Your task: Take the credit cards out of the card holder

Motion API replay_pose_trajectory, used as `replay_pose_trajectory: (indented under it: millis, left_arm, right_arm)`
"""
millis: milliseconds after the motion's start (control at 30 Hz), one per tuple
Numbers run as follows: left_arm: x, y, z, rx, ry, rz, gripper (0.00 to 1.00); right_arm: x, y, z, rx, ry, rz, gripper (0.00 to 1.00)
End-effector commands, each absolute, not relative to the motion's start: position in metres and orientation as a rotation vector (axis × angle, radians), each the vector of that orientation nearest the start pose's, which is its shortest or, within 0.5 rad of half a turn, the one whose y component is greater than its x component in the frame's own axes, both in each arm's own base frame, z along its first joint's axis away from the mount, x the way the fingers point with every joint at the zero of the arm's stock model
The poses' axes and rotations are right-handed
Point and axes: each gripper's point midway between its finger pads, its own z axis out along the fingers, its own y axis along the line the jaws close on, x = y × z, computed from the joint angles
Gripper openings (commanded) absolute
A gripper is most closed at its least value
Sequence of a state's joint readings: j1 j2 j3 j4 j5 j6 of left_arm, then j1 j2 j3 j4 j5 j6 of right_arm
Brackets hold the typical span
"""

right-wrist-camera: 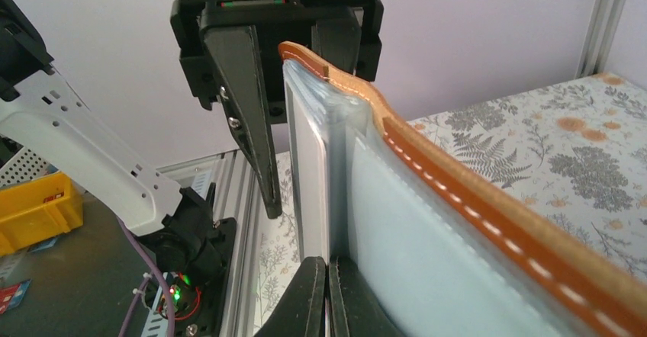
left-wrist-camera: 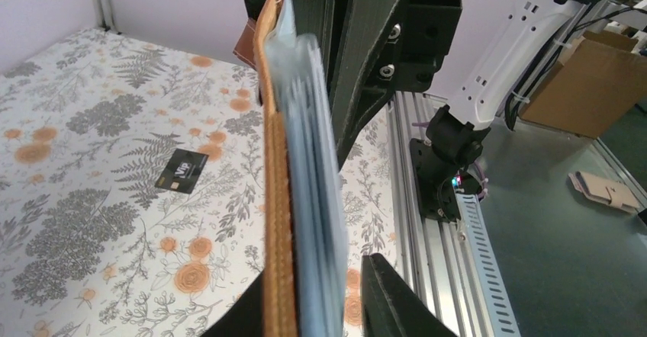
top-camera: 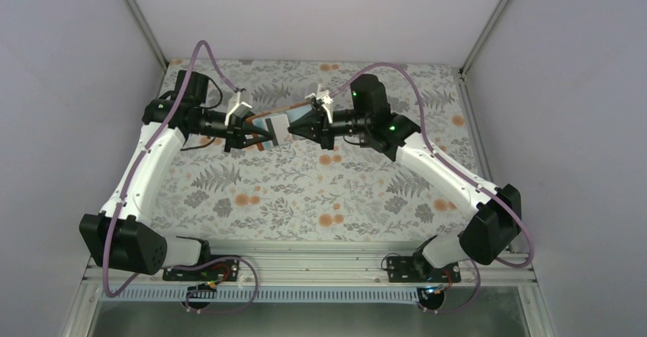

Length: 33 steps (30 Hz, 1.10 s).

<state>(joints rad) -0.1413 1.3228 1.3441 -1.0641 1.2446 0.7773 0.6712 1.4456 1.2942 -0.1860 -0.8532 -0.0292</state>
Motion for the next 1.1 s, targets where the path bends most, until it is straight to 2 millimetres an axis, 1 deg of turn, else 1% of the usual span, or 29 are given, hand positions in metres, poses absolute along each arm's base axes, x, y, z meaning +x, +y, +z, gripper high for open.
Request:
replay_pose_trajectory:
  millis: [0,100,233,300,367,400,433,500,567,667,733,867,967,1067]
  left_arm:
    - [0.23,-0.199,0.342,1.273,1.516,-1.187,0.26]
    - [0.233,-0.199,0.34,1.266,1.526,-1.187,0.27]
    - [0.234,-0.199,0.338,1.264,1.537,-1.179,0.21]
    - [0.234,-0.199,0.337,1.265,1.538,-1.177,0.16]
    - [0.235,-0.199,0.337,1.261,1.544,-1.175,0.05]
    - [0.236,-0.199,0.337,1.258,1.548,-1.175,0.03]
    - [0.237,-0.199,0.336,1.257,1.551,-1.172,0.03]
    - [0.237,-0.199,0.336,1.258,1.55,-1.171,0.02]
    - [0.236,-0.199,0.336,1.262,1.544,-1.174,0.02]
    - [0.235,-0.199,0.336,1.265,1.539,-1.177,0.02]
    - [0.237,-0.199,0.336,1.261,1.545,-1.178,0.02]
    - [0.238,-0.199,0.334,1.257,1.552,-1.179,0.02]
    - [0.237,-0.199,0.335,1.261,1.542,-1.184,0.02]
    - [0.238,-0.199,0.334,1.257,1.55,-1.183,0.02]
  right_arm:
    - [0.243,0.351,0.351,-1.23,1.536,1.186,0.04]
    - [0.24,0.353,0.354,-1.244,1.523,1.212,0.04]
    - [0.239,0.35,0.358,-1.246,1.513,1.198,0.04]
    - [0.239,0.348,0.36,-1.241,1.512,1.187,0.04]
    - [0.24,0.346,0.36,-1.237,1.517,1.183,0.04]
    - [0.241,0.346,0.359,-1.231,1.523,1.174,0.06]
    - [0.245,0.345,0.359,-1.211,1.536,1.156,0.1]
    - [0.255,0.343,0.358,-1.157,1.568,1.114,0.14]
    - [0.262,0.342,0.358,-1.113,1.585,1.093,0.14]
    - [0.267,0.344,0.358,-1.079,1.583,1.089,0.16]
    - [0.272,0.348,0.352,-1.07,1.607,1.075,0.17]
    - [0.266,0.357,0.346,-1.109,1.602,1.098,0.2]
    - [0.271,0.356,0.342,-1.088,1.624,1.06,0.19]
    - [0.269,0.358,0.338,-1.107,1.626,1.068,0.21]
